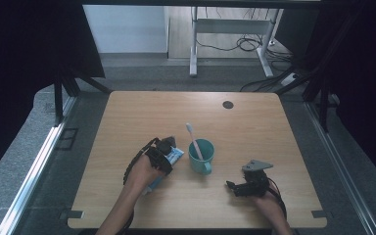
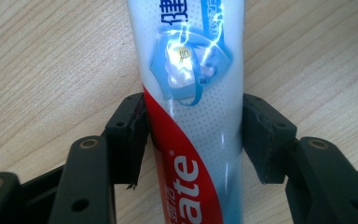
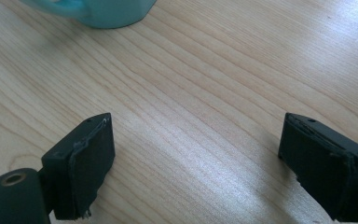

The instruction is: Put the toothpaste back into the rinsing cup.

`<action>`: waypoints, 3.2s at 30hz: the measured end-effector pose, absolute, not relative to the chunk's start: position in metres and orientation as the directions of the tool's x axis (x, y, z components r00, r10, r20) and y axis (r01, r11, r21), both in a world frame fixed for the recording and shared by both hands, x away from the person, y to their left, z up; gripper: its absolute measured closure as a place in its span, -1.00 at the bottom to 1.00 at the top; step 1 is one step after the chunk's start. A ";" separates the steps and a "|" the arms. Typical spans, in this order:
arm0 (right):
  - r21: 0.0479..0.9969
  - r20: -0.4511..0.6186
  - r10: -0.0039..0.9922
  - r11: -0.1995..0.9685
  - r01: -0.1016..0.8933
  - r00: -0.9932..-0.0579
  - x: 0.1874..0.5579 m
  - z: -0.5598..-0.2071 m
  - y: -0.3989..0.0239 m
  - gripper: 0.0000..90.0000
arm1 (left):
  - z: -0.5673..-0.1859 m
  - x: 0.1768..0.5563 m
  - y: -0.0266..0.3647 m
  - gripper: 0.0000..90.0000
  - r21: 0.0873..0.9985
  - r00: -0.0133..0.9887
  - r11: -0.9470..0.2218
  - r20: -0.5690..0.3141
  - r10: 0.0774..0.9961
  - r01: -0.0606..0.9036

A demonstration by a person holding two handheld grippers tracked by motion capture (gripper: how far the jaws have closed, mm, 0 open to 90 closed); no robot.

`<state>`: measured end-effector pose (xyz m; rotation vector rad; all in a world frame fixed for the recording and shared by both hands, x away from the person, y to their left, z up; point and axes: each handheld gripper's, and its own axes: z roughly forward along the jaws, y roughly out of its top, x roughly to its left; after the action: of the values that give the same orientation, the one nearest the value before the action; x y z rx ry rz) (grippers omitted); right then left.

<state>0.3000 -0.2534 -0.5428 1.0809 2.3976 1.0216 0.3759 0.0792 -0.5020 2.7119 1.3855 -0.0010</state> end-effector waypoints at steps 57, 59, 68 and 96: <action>0.720 0.003 0.748 0.459 0.521 -0.664 0.300 -0.543 -0.253 -0.76 | -0.465 0.357 0.116 0.61 0.464 0.677 -0.563 -0.116 0.727 0.684; 0.720 0.003 0.748 0.459 0.521 -0.663 0.300 -0.543 -0.253 -0.77 | -0.461 0.355 0.117 0.61 0.482 0.686 -0.563 -0.117 0.718 0.672; 0.720 0.002 0.748 0.460 0.519 -0.664 0.300 -0.543 -0.253 -0.77 | -0.446 0.346 0.122 0.61 0.560 0.695 -0.529 -0.121 0.708 0.637; 0.719 0.001 0.747 0.462 0.520 -0.665 0.300 -0.543 -0.254 -0.77 | -0.416 0.335 0.122 0.61 0.725 0.734 -0.431 -0.149 0.663 0.537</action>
<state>0.3001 -0.2536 -0.5426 1.0776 2.4004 1.0188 0.3346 0.1224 -0.4161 2.1336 0.9022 0.2009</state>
